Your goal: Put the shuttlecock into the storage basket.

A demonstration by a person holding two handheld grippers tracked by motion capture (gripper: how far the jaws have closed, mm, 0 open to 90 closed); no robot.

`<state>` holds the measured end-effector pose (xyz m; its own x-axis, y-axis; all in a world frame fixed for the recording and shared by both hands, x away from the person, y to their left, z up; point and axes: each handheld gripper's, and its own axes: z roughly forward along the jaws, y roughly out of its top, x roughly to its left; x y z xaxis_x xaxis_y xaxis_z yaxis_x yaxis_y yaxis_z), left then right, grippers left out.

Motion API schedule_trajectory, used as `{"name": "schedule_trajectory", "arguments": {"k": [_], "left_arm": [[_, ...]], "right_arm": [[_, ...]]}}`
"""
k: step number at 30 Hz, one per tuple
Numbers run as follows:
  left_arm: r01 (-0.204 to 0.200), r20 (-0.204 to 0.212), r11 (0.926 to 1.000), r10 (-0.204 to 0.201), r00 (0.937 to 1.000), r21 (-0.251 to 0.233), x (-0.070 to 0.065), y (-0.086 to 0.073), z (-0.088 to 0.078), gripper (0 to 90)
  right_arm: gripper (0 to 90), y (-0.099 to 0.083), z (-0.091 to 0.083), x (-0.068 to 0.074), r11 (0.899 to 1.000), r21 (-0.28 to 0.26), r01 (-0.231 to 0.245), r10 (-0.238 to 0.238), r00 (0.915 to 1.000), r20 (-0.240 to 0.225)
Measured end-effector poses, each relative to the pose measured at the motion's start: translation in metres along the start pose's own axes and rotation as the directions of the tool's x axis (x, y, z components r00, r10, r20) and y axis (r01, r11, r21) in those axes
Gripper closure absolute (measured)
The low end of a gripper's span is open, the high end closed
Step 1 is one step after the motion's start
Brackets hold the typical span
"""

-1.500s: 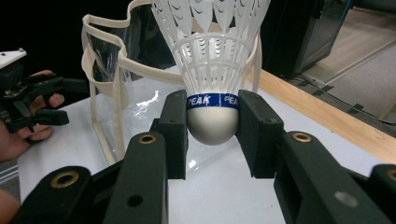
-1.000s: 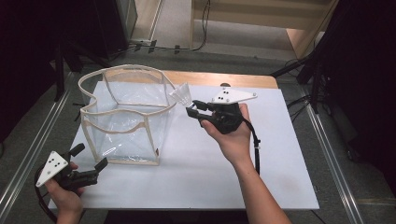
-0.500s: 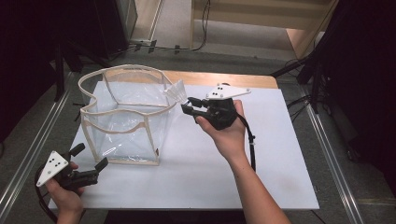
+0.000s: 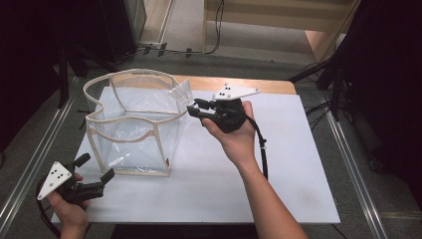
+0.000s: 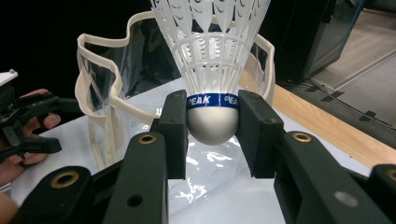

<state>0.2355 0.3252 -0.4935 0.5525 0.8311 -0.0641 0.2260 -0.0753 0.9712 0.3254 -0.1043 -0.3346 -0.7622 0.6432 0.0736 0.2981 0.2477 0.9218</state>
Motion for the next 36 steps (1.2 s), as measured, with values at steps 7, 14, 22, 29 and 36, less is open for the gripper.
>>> {"name": "schedule_trajectory", "arguments": {"k": [7, 14, 22, 29, 36], "left_arm": [[-0.011, -0.003, 0.9999, 0.011, 0.9999, 0.009, -0.001, 0.0, 0.002, 0.0], [-0.006, -0.005, 1.0, 0.006, 1.0, 0.006, -0.001, 0.0, 0.001, 0.0], [-0.008, -0.002, 1.0, 0.008, 1.0, 0.005, -0.001, 0.0, 0.002, 0.0], [-0.01, -0.002, 0.9999, 0.01, 0.9999, 0.006, -0.001, 0.0, 0.002, 0.0], [-0.009, -0.005, 0.9999, 0.009, 0.9999, 0.006, -0.001, 0.0, 0.001, 0.0]], "right_arm": [[63.2, 0.002, 0.007, -0.003, 1.0, -0.005, -0.006, 0.006, 0.9999, -0.015], [63.2, 0.007, 0.018, -0.002, 1.0, -0.008, -0.014, 0.014, 0.9997, -0.021], [31.2, 0.007, 0.031, 0.003, 1.0, -0.009, -0.006, 0.007, 0.9987, 0.05], [0.0, -0.001, 0.02, -0.003, 0.998, -0.052, -0.033, 0.034, 0.9992, 0.022], [0.0, -0.025, 0.001, -0.007, 0.998, -0.058, -0.033, 0.035, 0.9989, 0.032]]}}
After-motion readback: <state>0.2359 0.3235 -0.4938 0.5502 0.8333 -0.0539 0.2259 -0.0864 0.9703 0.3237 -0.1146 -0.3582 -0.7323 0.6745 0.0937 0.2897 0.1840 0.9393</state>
